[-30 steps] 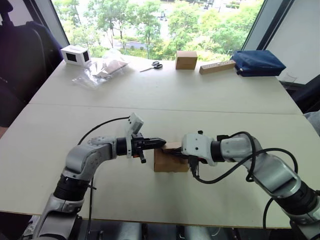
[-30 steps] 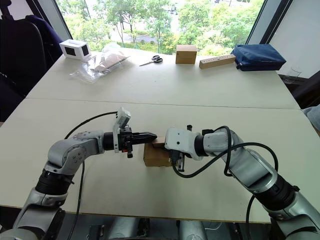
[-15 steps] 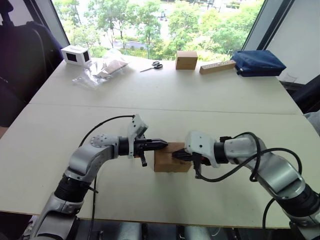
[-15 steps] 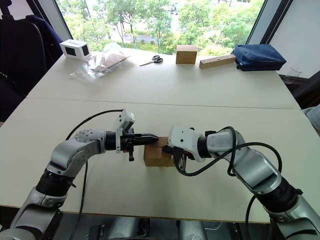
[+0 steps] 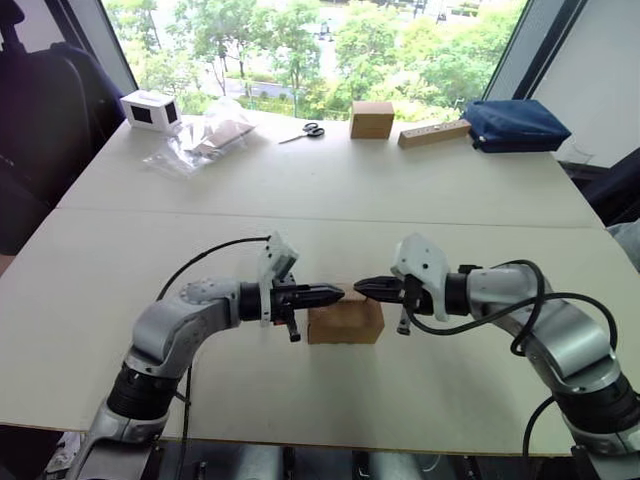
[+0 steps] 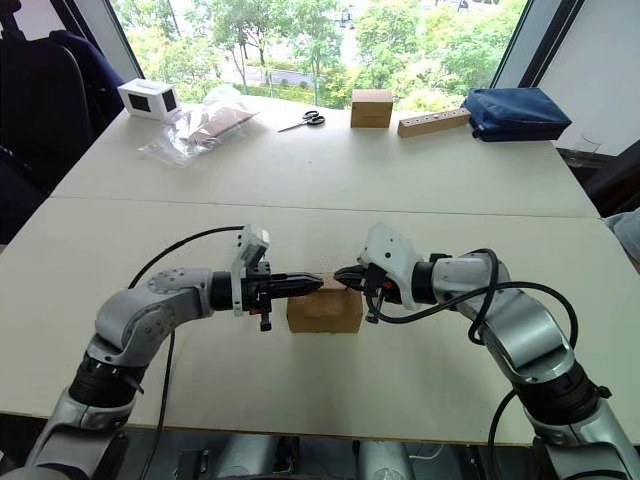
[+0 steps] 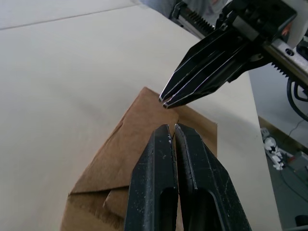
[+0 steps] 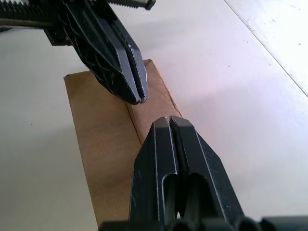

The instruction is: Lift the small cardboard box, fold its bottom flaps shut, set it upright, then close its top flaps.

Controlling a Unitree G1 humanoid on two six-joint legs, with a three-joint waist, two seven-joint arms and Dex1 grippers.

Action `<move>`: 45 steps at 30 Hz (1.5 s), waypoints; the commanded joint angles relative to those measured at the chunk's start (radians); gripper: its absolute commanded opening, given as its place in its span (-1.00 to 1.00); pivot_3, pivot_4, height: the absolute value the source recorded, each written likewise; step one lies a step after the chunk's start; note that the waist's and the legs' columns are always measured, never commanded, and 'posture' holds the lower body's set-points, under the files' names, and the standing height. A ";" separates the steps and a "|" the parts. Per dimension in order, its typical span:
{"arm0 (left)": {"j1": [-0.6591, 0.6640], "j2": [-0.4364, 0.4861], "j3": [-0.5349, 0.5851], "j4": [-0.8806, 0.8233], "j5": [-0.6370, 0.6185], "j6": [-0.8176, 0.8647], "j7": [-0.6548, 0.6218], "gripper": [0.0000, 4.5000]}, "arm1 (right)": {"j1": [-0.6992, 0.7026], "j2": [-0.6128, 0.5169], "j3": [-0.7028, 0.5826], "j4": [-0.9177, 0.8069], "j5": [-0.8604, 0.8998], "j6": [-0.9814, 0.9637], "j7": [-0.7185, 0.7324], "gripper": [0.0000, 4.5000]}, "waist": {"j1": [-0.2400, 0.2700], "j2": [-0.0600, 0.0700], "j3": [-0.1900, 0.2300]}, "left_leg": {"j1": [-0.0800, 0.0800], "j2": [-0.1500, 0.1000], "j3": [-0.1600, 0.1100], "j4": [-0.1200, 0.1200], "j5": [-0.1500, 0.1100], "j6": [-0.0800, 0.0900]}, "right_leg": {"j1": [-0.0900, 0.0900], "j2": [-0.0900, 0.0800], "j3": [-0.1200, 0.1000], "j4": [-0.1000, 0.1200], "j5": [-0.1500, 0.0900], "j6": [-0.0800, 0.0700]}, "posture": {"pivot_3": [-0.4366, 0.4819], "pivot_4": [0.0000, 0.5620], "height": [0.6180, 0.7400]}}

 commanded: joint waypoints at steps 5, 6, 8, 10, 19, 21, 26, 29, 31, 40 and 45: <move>0.014 0.001 -0.023 -0.017 0.052 -0.056 0.025 -0.94 | 0.011 0.000 0.043 -0.031 -0.009 -0.026 -0.004 -1.00 | 0.001 0.000 0.000 | 0.000 0.000 0.000 0.000 0.000 0.000 | 0.000 0.000 0.000 0.000 0.000 0.000 | -0.05 -0.47 1.00; 0.015 0.001 -0.027 -0.015 0.062 -0.064 0.028 -0.94 | 0.013 -0.007 0.052 -0.031 -0.016 -0.029 -0.003 -1.00 | 0.001 0.000 0.000 | 0.000 0.000 0.000 0.000 0.000 0.000 | 0.000 0.000 0.000 0.000 0.000 0.000 | -0.05 -0.47 1.00; 0.020 0.009 -0.041 -0.017 0.085 -0.079 0.031 -0.94 | 0.017 -0.017 0.064 -0.033 -0.022 -0.028 0.000 -1.00 | 0.001 0.000 0.000 | 0.000 0.000 0.000 0.000 0.000 0.000 | 0.000 0.000 0.000 0.000 0.000 0.000 | -0.05 -0.47 1.00; 0.029 0.022 -0.055 -0.028 0.092 -0.081 0.019 -0.94 | 0.020 -0.018 0.078 -0.026 -0.037 -0.036 -0.005 -1.00 | 0.000 0.000 0.000 | 0.000 0.000 0.000 0.000 0.000 0.000 | 0.000 0.000 0.000 0.000 0.000 0.000 | -0.05 -0.47 1.00; 0.037 0.043 -0.068 -0.027 0.105 -0.099 -0.001 -0.94 | 0.018 -0.018 0.105 -0.009 -0.073 -0.055 -0.007 -1.00 | 0.000 0.000 0.000 | 0.000 0.000 0.000 0.000 0.000 0.000 | 0.000 0.000 0.000 0.000 0.000 0.000 | -0.05 -0.47 1.00; 0.037 0.042 -0.067 -0.026 0.107 -0.100 0.000 -0.94 | 0.019 -0.018 0.104 -0.008 -0.074 -0.056 -0.007 -1.00 | 0.000 0.000 0.000 | 0.000 0.000 0.000 0.000 0.000 0.000 | 0.000 0.000 0.000 0.000 0.000 0.000 | -0.05 -0.47 1.00; 0.041 0.016 -0.024 -0.042 0.105 -0.164 0.015 -0.94 | 0.024 -0.009 0.062 -0.001 -0.051 -0.068 -0.004 -1.00 | 0.000 0.000 0.000 | 0.000 0.000 0.000 0.000 0.000 0.000 | 0.000 0.000 0.000 0.000 0.000 0.000 | -0.05 -0.47 1.00; 0.064 0.033 0.046 -0.120 0.031 -0.150 0.001 -0.94 | 0.027 0.023 -0.044 0.001 0.039 -0.071 0.004 -1.00 | 0.000 0.000 0.000 | 0.000 0.000 0.000 0.000 0.000 0.000 | 0.000 0.000 0.000 0.000 0.000 0.000 | -0.05 -0.47 1.00; 0.097 0.119 0.097 -0.195 -0.072 -0.044 -0.050 -0.94 | 0.031 0.010 -0.091 -0.001 0.074 -0.065 0.019 -1.00 | -0.002 0.000 0.001 | 0.000 0.000 0.000 0.000 0.000 0.000 | -0.001 0.000 0.000 0.000 0.000 0.000 | -0.05 -0.47 1.00; 0.240 0.340 0.362 -0.208 -0.179 0.038 -0.027 -0.94 | 0.132 0.058 -0.378 -0.074 0.343 0.073 -0.079 -1.00 | 0.002 0.001 0.001 | 0.000 0.001 0.000 -0.001 0.000 0.000 | -0.001 0.000 0.000 0.000 0.000 0.000 | -0.05 -0.47 1.00; 0.306 0.350 0.406 -0.168 -0.144 0.015 0.014 -0.94 | 0.252 0.004 -0.455 -0.098 0.387 0.119 -0.099 -1.00 | 0.001 0.001 0.001 | -0.001 0.000 0.001 -0.001 -0.001 0.000 | -0.001 -0.002 0.000 -0.002 0.000 0.000 | -0.05 -0.47 1.00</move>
